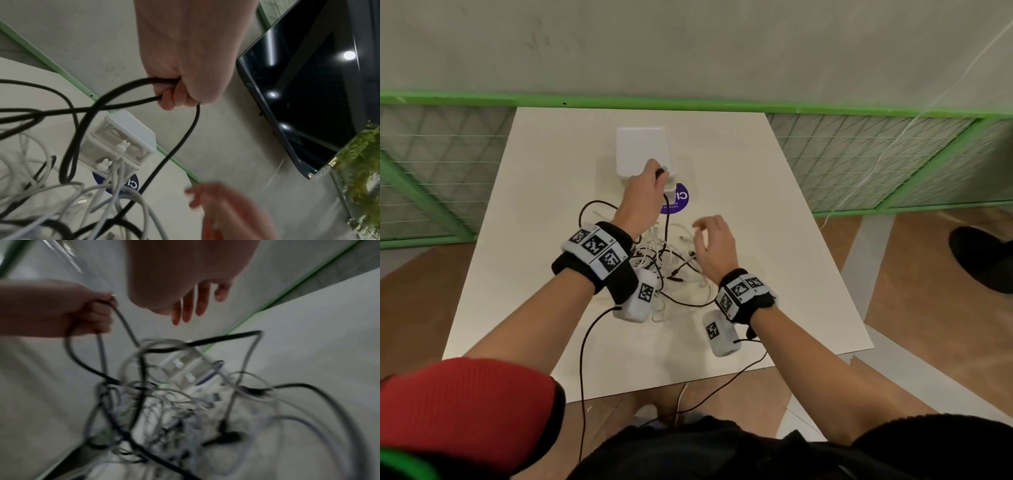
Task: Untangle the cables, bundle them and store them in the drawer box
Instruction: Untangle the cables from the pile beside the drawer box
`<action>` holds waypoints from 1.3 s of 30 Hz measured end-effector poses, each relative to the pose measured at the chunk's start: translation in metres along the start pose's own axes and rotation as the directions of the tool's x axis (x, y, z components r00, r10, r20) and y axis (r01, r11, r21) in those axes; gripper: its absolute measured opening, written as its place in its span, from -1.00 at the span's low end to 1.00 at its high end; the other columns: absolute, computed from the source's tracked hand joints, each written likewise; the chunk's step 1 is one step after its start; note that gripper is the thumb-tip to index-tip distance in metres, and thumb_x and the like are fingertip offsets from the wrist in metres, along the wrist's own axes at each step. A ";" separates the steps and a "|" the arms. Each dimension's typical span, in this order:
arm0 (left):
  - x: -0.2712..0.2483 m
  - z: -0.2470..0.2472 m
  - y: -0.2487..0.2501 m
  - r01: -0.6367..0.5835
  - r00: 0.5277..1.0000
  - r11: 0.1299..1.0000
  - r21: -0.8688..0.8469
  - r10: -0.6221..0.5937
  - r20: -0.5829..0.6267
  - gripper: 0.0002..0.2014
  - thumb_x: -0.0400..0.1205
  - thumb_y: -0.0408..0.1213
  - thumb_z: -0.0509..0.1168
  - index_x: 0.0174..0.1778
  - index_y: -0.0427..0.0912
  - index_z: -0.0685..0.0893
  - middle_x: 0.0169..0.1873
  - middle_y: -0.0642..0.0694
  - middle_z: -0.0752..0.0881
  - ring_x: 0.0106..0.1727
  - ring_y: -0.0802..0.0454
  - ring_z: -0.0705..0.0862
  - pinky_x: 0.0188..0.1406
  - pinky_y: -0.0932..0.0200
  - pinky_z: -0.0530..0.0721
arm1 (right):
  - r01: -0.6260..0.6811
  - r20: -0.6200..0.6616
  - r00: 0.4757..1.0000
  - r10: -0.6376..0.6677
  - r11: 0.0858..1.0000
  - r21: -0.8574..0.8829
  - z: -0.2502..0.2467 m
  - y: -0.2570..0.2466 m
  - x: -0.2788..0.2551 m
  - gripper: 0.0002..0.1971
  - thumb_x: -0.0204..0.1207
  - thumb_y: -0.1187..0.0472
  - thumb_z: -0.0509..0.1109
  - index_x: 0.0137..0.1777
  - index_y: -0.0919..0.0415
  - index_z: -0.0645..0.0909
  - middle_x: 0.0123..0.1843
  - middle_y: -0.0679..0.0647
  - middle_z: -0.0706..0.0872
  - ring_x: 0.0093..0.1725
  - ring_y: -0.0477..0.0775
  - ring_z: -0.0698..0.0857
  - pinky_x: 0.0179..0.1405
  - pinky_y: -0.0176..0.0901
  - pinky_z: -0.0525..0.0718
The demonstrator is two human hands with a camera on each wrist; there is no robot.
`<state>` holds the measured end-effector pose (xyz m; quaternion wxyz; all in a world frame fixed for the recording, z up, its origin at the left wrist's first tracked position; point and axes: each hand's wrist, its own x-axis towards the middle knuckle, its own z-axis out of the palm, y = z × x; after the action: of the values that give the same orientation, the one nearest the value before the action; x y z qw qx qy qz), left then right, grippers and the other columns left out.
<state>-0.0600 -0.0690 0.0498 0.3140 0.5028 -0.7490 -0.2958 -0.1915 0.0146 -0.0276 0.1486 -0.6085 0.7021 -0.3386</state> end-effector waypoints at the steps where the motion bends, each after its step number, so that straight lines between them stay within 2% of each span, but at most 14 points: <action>1: -0.001 0.002 0.003 -0.020 1.000 1.000 -0.018 0.020 0.000 -0.76 0.76 -0.24 0.02 0.11 -0.35 0.47 -0.37 -0.10 0.56 -0.46 0.06 0.47 -0.55 0.23 0.33 | 0.024 0.059 0.998 -0.032 0.992 0.127 0.001 -0.013 0.002 -0.72 0.62 0.19 0.16 0.19 0.32 0.57 0.11 0.19 0.62 -0.04 0.02 0.58 0.00 -0.15 0.49; 4: 0.001 0.002 0.012 -0.074 0.996 0.995 -0.062 0.071 -0.052 -0.78 0.76 -0.25 0.02 0.09 -0.35 0.45 -0.47 0.04 0.45 -0.49 0.16 0.41 -0.58 0.33 0.36 | -0.056 0.258 0.966 -0.014 0.964 0.262 0.013 -0.034 0.004 -0.78 0.63 0.22 0.24 0.15 0.32 0.62 0.09 0.19 0.69 -0.33 -0.15 0.52 -0.21 -0.31 0.46; 6: 0.003 -0.002 0.011 -0.090 0.989 0.994 -0.068 0.082 -0.119 -0.78 0.76 -0.26 0.01 0.09 -0.36 0.45 -0.47 0.07 0.43 -0.50 0.16 0.39 -0.59 0.36 0.34 | -0.083 0.158 0.987 0.041 0.959 0.270 0.018 -0.025 0.008 -0.83 0.59 0.30 0.26 0.06 0.27 0.67 0.05 0.16 0.75 -0.31 -0.20 0.55 -0.21 -0.34 0.49; 10: -0.005 -0.008 -0.009 -0.027 0.974 0.998 -0.060 0.013 -0.226 -0.77 0.76 -0.28 0.00 0.10 -0.39 0.43 -0.49 0.01 0.41 -0.53 0.07 0.36 -0.57 0.29 0.31 | -0.124 0.039 0.992 0.119 0.974 0.190 0.003 -0.014 0.023 -0.83 0.55 0.26 0.31 0.03 0.16 0.73 -0.03 0.05 0.80 -0.11 0.07 0.72 -0.02 0.00 0.68; 12: -0.009 -0.012 -0.017 0.056 0.978 0.996 0.073 -0.040 -0.205 -0.76 0.76 -0.27 -0.02 0.12 -0.37 0.45 -0.29 -0.16 0.58 -0.32 -0.11 0.53 -0.32 0.32 0.37 | -0.120 0.018 0.993 0.119 0.971 0.206 -0.003 -0.017 0.029 -0.83 0.54 0.22 0.36 0.04 0.19 0.74 -0.07 0.07 0.81 -0.12 0.07 0.73 -0.01 0.02 0.69; 14: -0.010 -0.014 -0.016 0.079 0.979 0.930 0.359 -0.005 -0.201 -0.76 0.76 -0.27 -0.01 0.18 -0.31 0.48 0.21 -0.31 0.57 0.21 -0.25 0.55 0.30 -0.03 0.35 | -0.055 0.033 0.998 0.051 0.986 0.157 -0.004 -0.022 0.028 -0.82 0.53 0.24 0.36 0.05 0.23 0.73 -0.07 0.12 0.81 -0.11 0.10 0.72 -0.02 0.00 0.67; 15: -0.011 -0.012 -0.010 0.016 0.980 0.882 0.471 0.080 -0.183 -0.77 0.74 -0.29 0.03 0.20 -0.29 0.50 0.39 -0.30 0.46 0.41 -0.25 0.43 0.47 -0.20 0.18 | -0.007 0.050 0.999 0.002 0.995 0.101 -0.004 -0.025 0.026 -0.82 0.53 0.25 0.35 0.05 0.23 0.73 -0.08 0.14 0.81 -0.11 0.12 0.71 -0.06 -0.03 0.65; 17: -0.014 0.002 0.005 -0.186 0.971 0.755 0.628 0.240 -0.001 -0.74 0.70 -0.34 0.09 0.28 -0.27 0.48 0.47 -0.23 0.40 0.51 -0.18 0.36 0.55 -0.26 0.03 | 0.071 0.072 0.995 -0.071 0.997 0.006 -0.006 -0.032 0.023 -0.84 0.51 0.26 0.35 -0.01 0.26 0.73 -0.12 0.16 0.79 -0.13 0.15 0.69 -0.18 -0.12 0.53; 19: -0.020 0.019 0.010 -0.293 0.955 0.685 0.667 0.245 0.169 -0.71 0.70 -0.35 0.07 0.34 -0.26 0.41 0.25 -0.21 0.62 0.26 -0.16 0.60 0.44 -0.14 0.31 | 0.066 0.038 0.997 -0.067 0.998 0.018 -0.007 -0.036 0.023 -0.88 0.46 0.29 0.37 -0.12 0.32 0.72 -0.18 0.20 0.78 -0.17 0.20 0.69 -0.22 -0.12 0.51; 20: -0.022 0.023 0.009 -0.281 0.959 0.697 0.659 0.218 0.179 -0.73 0.70 -0.35 0.06 0.32 -0.27 0.39 0.10 -0.21 0.70 0.09 -0.18 0.67 0.22 -0.06 0.47 | 0.041 0.012 0.999 -0.042 0.997 0.060 -0.007 -0.037 0.023 -0.89 0.43 0.29 0.39 -0.15 0.32 0.72 -0.20 0.19 0.78 -0.19 0.20 0.69 -0.20 -0.09 0.57; 23: -0.021 0.026 0.000 -0.214 0.976 0.800 0.560 0.159 0.146 -0.79 0.72 -0.35 0.07 0.24 -0.32 0.40 -0.14 -0.28 0.74 -0.14 -0.27 0.71 -0.29 0.03 0.46 | -0.034 -0.019 0.999 0.038 0.982 0.185 0.000 -0.040 0.015 -0.89 0.37 0.23 0.43 -0.14 0.23 0.73 -0.25 0.07 0.78 -0.25 0.08 0.70 -0.14 0.03 0.68; 28: -0.017 0.023 0.009 -0.249 0.968 0.844 0.476 0.203 0.147 -0.72 0.72 -0.31 -0.12 0.24 -0.32 0.37 -0.09 -0.34 0.70 -0.22 -0.28 0.72 -0.42 0.05 0.53 | -0.219 0.008 0.974 0.225 0.935 0.278 0.011 -0.027 0.004 -0.74 0.35 0.19 0.49 -0.06 0.11 0.47 -0.25 -0.10 0.70 -0.36 0.03 0.67 -0.24 0.02 0.68; 32: -0.018 0.018 0.013 -0.092 0.996 0.984 0.150 0.090 0.019 -0.76 0.76 -0.20 -0.02 0.17 -0.30 0.38 -0.20 -0.34 0.68 -0.29 -0.23 0.62 -0.44 0.01 0.45 | -0.171 0.023 0.985 0.170 0.966 0.196 0.012 -0.015 0.005 -0.90 0.43 0.17 0.46 -0.09 0.11 0.63 -0.11 -0.09 0.75 -0.37 0.00 0.60 -0.12 -0.09 0.63; 39: -0.008 -0.004 0.019 -0.090 0.969 0.992 -0.085 0.068 -0.237 -0.75 0.77 -0.24 0.01 0.14 -0.38 0.43 -0.49 -0.01 0.44 -0.57 0.13 0.34 -0.63 0.31 0.35 | -0.237 0.133 0.965 0.226 0.969 0.071 0.010 -0.005 0.008 -0.82 0.50 0.07 0.38 0.04 0.07 0.71 -0.01 -0.03 0.80 -0.12 0.13 0.73 -0.06 -0.11 0.62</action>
<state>-0.0651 -0.0556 0.0657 0.4351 0.4883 -0.7114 -0.2572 -0.1832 0.0039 -0.0305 0.2567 -0.5353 0.7424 -0.3105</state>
